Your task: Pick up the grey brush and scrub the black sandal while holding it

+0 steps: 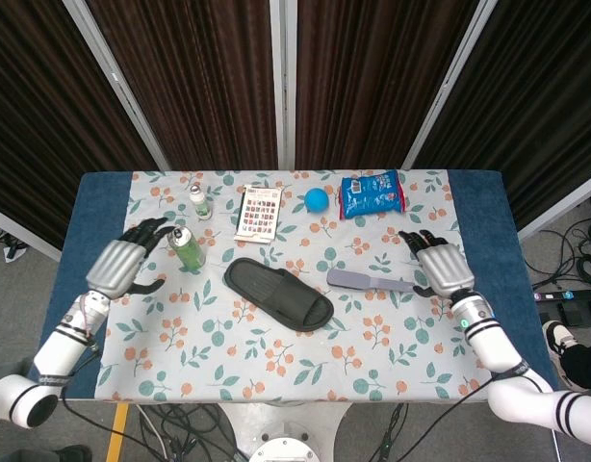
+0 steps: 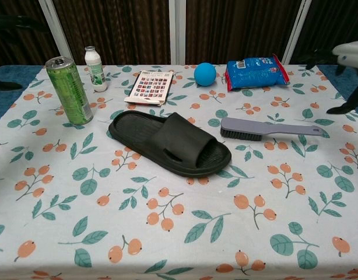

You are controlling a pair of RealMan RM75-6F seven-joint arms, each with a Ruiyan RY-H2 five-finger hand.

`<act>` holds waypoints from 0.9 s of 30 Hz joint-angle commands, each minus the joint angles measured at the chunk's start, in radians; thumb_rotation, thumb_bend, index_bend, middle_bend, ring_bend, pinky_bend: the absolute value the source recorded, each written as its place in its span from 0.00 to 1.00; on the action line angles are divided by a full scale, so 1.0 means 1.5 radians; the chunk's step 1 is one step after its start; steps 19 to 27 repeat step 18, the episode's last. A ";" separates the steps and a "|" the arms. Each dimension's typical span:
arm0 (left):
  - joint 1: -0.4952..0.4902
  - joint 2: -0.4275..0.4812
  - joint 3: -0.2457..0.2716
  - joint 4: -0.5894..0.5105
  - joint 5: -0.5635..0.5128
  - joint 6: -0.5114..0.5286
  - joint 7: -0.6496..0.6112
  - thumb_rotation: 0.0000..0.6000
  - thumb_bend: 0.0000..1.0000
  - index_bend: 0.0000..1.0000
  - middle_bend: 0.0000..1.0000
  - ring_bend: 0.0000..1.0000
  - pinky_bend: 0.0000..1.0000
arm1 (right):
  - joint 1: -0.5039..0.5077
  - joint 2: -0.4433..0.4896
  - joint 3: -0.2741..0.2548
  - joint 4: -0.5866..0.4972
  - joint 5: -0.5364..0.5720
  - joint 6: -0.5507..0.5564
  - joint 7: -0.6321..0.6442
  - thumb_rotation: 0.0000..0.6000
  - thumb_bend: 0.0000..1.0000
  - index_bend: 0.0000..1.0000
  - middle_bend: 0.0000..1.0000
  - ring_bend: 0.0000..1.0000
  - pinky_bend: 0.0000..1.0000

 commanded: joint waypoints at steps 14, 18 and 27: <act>0.238 -0.004 0.041 -0.014 -0.075 0.236 0.120 1.00 0.28 0.15 0.14 0.05 0.15 | -0.310 0.087 -0.080 -0.036 -0.171 0.376 0.179 1.00 0.18 0.00 0.12 0.02 0.11; 0.262 -0.011 0.049 -0.035 -0.048 0.268 0.144 1.00 0.27 0.15 0.14 0.05 0.15 | -0.334 0.089 -0.085 -0.037 -0.198 0.398 0.206 1.00 0.18 0.00 0.12 0.02 0.09; 0.262 -0.011 0.049 -0.035 -0.048 0.268 0.144 1.00 0.27 0.15 0.14 0.05 0.15 | -0.334 0.089 -0.085 -0.037 -0.198 0.398 0.206 1.00 0.18 0.00 0.12 0.02 0.09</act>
